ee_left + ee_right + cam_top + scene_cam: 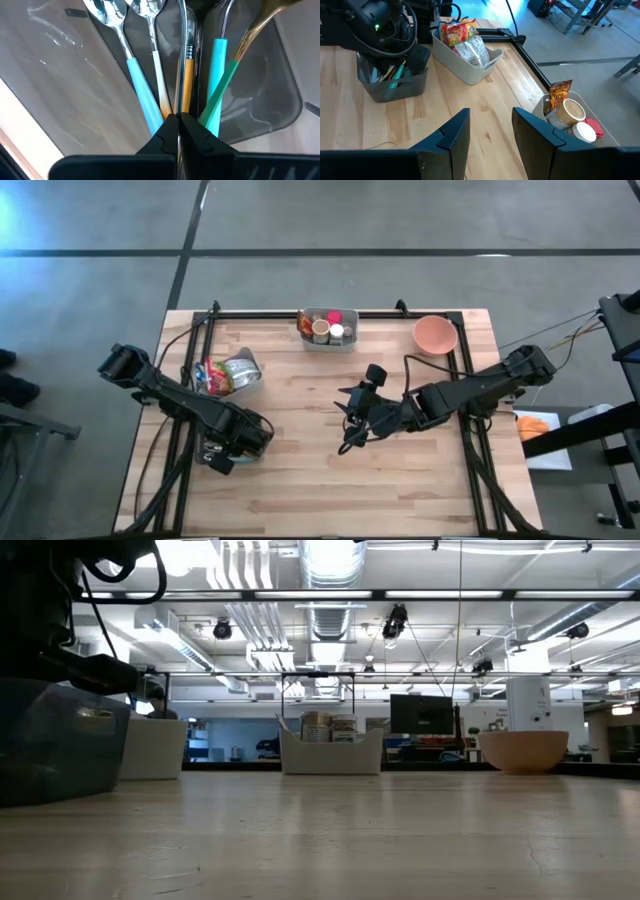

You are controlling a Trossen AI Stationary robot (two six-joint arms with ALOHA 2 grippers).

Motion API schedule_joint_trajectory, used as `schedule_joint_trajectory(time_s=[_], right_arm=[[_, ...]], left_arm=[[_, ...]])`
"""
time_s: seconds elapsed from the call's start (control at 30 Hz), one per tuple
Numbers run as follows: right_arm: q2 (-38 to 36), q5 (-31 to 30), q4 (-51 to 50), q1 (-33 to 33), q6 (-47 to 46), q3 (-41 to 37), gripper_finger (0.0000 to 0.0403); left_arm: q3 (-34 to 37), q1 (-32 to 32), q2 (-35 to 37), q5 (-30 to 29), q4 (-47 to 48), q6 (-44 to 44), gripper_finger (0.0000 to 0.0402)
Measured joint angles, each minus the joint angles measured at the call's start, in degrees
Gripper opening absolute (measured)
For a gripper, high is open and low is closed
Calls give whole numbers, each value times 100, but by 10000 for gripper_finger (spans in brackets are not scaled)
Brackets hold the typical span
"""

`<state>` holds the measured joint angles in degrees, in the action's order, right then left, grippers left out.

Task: Pick & Place Food Item
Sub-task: Put the silver spoon into the black bin

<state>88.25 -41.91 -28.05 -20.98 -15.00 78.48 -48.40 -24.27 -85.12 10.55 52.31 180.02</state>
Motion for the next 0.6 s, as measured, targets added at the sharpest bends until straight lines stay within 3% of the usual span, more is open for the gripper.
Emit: schedule_joint_trajectory(time_s=[0.6], right_arm=[[0,0,1,0,0,0,141]], left_arm=[[-20,-2,77,74,-7,-11,1]])
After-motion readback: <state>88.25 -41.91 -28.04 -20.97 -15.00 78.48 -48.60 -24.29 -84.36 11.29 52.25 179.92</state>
